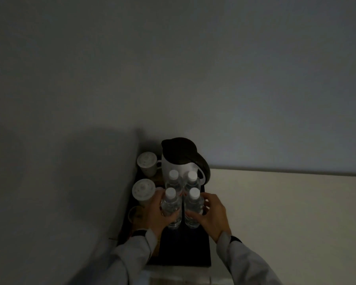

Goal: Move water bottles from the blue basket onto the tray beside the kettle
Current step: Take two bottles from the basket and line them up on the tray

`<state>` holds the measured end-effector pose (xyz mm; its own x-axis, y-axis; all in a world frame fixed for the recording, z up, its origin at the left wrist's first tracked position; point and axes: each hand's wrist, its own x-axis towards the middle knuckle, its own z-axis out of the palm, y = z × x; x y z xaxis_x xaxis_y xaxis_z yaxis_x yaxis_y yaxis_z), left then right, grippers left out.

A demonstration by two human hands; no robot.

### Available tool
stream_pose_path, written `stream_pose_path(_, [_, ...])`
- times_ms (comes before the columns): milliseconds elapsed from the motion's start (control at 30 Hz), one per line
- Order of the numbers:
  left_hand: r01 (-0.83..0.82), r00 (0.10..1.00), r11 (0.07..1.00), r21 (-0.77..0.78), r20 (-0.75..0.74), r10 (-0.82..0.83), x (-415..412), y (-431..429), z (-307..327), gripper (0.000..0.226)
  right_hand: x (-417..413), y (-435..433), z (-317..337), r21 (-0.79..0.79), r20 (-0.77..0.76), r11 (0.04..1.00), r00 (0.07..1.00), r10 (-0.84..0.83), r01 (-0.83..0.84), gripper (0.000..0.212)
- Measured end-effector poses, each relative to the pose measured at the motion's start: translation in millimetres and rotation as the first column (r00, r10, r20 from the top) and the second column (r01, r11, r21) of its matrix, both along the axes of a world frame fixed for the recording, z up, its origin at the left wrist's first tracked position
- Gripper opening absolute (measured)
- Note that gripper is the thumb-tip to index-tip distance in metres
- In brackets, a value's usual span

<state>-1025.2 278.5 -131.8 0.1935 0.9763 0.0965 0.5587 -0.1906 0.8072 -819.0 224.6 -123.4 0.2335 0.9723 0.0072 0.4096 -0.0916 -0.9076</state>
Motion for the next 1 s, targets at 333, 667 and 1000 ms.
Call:
stream_pose_path(333, [0.015, 0.998, 0.997, 0.070, 0.059, -0.019, 1, -2, 2, 0.061, -5, 2, 0, 0.065, 0.026, 0.997, 0.999, 0.033, -0.035, 0.062])
stream_pose_path(667, [0.118, 0.990, 0.992, 0.040, 0.074, -0.121, -8, 1, 18, 0.066, 1, -5, 5, 0.024, 0.100, 0.996, 0.992, 0.080, -0.082, 0.066])
stream_pose_path(1000, [0.245, 0.969, 0.967, -0.066, -0.017, -0.247, -13, 16, 39, 0.048, 7, -13, 21, 0.051, 0.103, 0.996, 0.992, 0.070, -0.076, 0.059])
